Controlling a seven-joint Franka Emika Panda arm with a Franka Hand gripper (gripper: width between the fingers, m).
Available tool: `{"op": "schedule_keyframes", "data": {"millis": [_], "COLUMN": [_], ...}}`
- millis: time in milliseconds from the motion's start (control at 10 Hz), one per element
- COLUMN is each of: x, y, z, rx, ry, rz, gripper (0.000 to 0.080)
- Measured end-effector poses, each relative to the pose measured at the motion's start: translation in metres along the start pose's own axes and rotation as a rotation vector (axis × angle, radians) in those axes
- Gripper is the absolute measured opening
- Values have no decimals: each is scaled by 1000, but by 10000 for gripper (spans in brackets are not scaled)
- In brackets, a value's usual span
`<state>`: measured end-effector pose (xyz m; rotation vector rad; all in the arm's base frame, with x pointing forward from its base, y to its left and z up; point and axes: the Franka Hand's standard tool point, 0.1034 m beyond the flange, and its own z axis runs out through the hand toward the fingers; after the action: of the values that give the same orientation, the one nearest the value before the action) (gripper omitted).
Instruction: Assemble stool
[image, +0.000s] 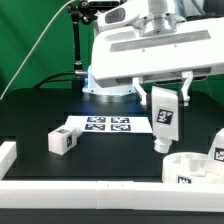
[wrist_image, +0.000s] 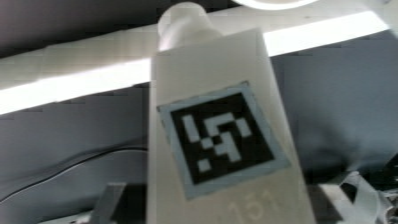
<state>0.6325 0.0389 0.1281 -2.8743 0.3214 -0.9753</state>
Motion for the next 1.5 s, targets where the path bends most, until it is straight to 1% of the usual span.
{"op": "schedule_keyframes", "data": {"millis": [100,200,300,500,600,700,900,1000,1100,1200,1500], "x": [5,14,18,16,15,9,1,-4,-6,-6,-9], "y": [-3,-4,-2,-2,1,9,-5,-7,-6,-8,-9], "z": [1,-1,-1,-1,0,3,5,8,12,12,13], "rx": [20,40,48,48,45,46,79,91,101,104,104], "ry": [4,14,17,13,14,7,-9,-17,-24,-27,-30], "rz": [-19,-22,-10,-5,-8,-8,7,7,10,22,20], "gripper": [327,327,327,327,327,327,327,327,327,327,327]}}
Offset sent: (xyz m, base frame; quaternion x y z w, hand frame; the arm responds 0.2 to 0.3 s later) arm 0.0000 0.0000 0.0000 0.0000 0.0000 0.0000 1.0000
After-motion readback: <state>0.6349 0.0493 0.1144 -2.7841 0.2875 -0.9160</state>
